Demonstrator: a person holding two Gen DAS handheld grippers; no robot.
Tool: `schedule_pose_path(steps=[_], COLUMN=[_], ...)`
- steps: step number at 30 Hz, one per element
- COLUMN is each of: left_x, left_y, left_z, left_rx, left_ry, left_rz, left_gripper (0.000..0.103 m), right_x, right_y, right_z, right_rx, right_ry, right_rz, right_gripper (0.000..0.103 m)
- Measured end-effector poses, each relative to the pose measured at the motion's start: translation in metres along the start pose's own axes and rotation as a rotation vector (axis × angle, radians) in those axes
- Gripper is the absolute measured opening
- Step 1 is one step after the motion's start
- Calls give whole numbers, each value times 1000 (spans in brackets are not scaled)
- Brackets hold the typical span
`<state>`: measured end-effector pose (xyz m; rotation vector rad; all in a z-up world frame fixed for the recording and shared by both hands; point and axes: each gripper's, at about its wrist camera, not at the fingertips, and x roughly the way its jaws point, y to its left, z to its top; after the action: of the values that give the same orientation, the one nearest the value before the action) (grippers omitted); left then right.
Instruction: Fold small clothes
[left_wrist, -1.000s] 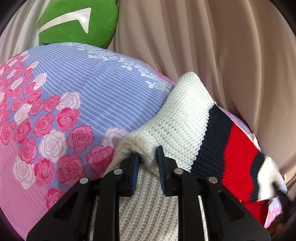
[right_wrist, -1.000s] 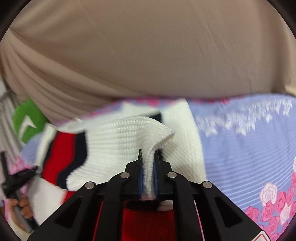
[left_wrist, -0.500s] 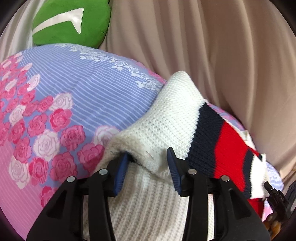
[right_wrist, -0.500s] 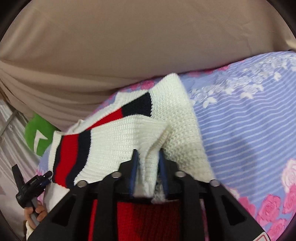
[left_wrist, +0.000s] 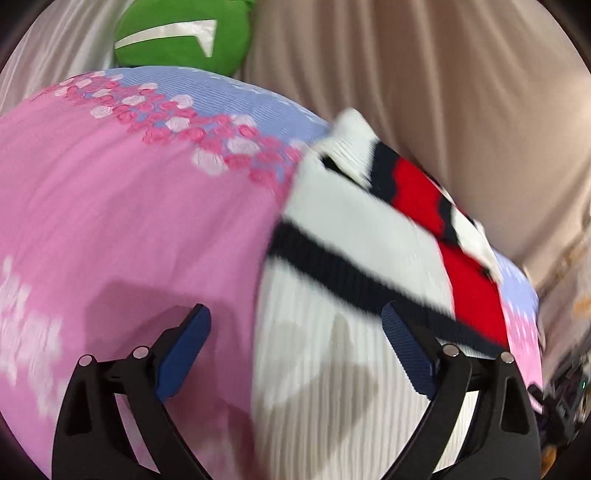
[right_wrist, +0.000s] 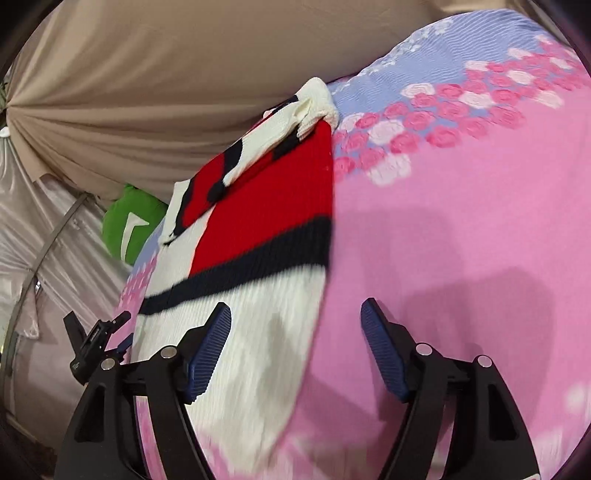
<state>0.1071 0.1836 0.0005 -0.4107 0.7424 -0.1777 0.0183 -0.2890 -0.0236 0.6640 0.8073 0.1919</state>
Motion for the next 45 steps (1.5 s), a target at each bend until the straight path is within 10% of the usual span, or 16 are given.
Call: schedule_pose_path(steps=[14, 17, 21, 24, 45], left_x=[-20, -18, -14, -18, -180], left_y=[-44, -49, -50, -52, -92], left_z=[-56, -55, -53, -52, -52], left_rx=[138, 136, 121, 106, 227], left_ry=[107, 120, 158, 161, -117], left_rz=[-68, -63, -70, -91, -340], left_gripper=[95, 66, 23, 13, 10], right_x=[12, 17, 8, -1, -124], right_y=[60, 56, 58, 62, 77], right_z=[-63, -63, -63, -67, -87], right_rx=[-135, -97, -95, -105, -221], right_ry=[78, 93, 42, 6, -192], right_rz=[-57, -37, -9, 22, 251], right_gripper=[61, 18, 11, 10, 9])
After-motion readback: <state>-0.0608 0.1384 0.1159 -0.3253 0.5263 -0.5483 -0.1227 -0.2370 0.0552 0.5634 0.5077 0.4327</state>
